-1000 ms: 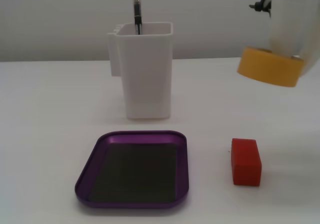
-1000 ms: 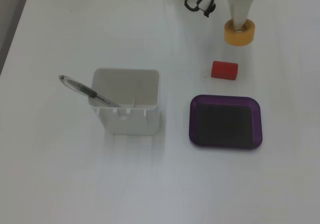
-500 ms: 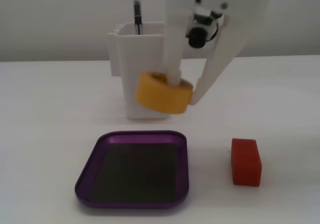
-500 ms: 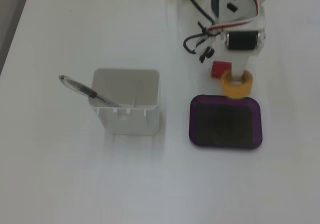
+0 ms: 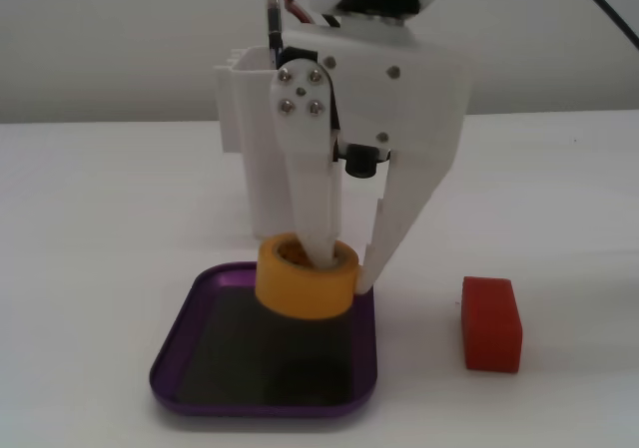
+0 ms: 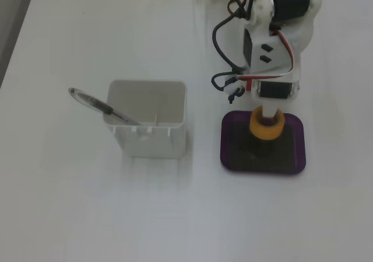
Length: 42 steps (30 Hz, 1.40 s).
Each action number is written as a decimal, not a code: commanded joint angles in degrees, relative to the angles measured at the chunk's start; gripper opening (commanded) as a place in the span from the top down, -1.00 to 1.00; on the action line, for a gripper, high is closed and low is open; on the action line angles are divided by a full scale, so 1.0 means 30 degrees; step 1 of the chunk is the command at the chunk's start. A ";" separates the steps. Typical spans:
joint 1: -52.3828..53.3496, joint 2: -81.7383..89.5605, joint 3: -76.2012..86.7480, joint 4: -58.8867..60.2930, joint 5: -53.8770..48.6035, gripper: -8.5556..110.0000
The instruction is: Grab up the yellow tape and put it in the box.
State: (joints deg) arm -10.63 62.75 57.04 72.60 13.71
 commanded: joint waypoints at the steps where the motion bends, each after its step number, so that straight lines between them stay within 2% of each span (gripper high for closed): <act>1: 0.0820 -0.0059 -0.0938 -0.0234 -0.0088 0.87; 24: 0.1201 -0.0645 -0.0938 -0.0059 -0.0088 0.86; 31: 0.1172 -0.0586 -0.0938 0.0117 -0.0088 0.61; 35: 0.1143 -0.0088 -0.1553 0.1904 -0.0088 0.50; 42: 0.0908 0.3779 -0.5127 0.6182 -0.0088 0.49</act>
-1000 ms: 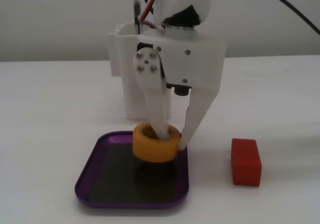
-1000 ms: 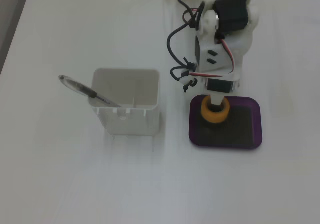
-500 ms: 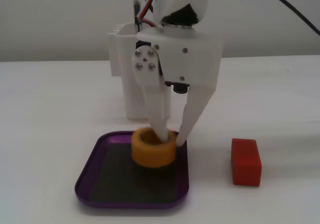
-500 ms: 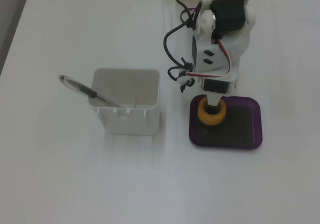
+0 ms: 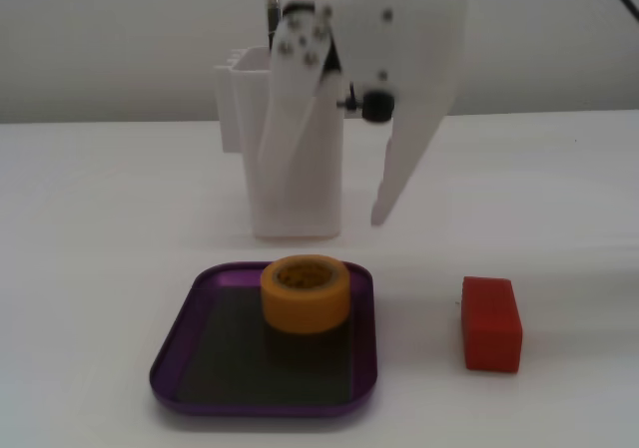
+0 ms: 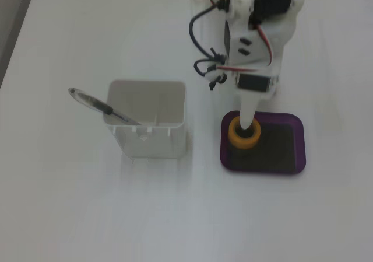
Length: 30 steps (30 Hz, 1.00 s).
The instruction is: Grab up the yellow tape and put it in the box.
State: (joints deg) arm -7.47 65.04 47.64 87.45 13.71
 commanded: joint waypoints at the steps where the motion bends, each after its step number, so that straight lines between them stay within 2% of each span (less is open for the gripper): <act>1: -0.0146 0.3750 -0.2197 0.1758 -0.0088 0.49; 6: 0.0029 0.7881 -0.0967 0.3076 -0.0117 0.49; 14: 0.0146 1.5938 0.8643 0.2988 -0.1875 0.49; 19: 0.1230 2.1387 1.6318 0.0234 -0.2080 0.49; 30: 0.3779 3.4072 3.3545 -0.7793 -0.5889 0.49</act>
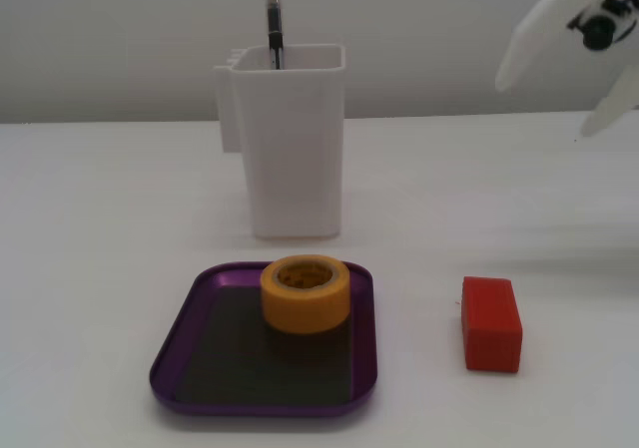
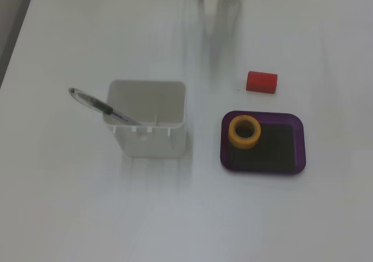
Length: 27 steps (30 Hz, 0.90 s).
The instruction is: Grab up the yellow tape and put it in the box.
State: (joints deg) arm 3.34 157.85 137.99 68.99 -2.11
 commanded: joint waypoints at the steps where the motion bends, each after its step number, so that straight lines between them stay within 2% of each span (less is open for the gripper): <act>1: 0.0176 0.4307 0.4658 -0.2197 -0.0674 0.49; 4: 0.0176 0.7676 0.7705 -0.3223 -0.0732 0.49; 11: 0.0176 1.3535 1.2422 -0.2812 -0.0557 0.49; 17: 0.0059 1.2891 1.3096 -0.2520 -0.0439 0.53; 22: -0.0029 1.2861 1.3096 -0.2490 -0.0410 0.88; 27: -0.0059 1.2861 1.3096 -0.2490 -0.0410 0.86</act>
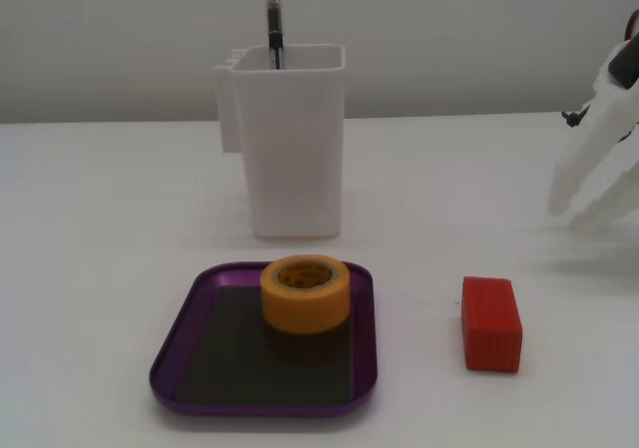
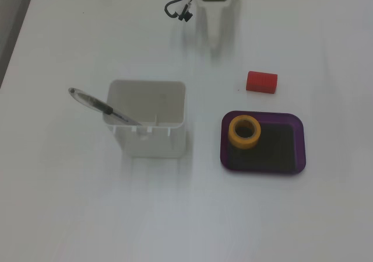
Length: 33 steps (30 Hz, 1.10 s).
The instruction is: Grab up the yellow tape and put it in the box.
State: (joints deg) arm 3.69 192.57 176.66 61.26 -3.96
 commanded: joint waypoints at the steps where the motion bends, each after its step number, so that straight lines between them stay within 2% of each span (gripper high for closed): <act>1: -0.0176 0.1289 0.0205 0.0088 0.0205 0.86; 33: -0.0146 0.1289 0.0117 0.0059 -0.0029 0.86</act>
State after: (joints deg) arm 3.52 192.57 176.66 61.26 -3.96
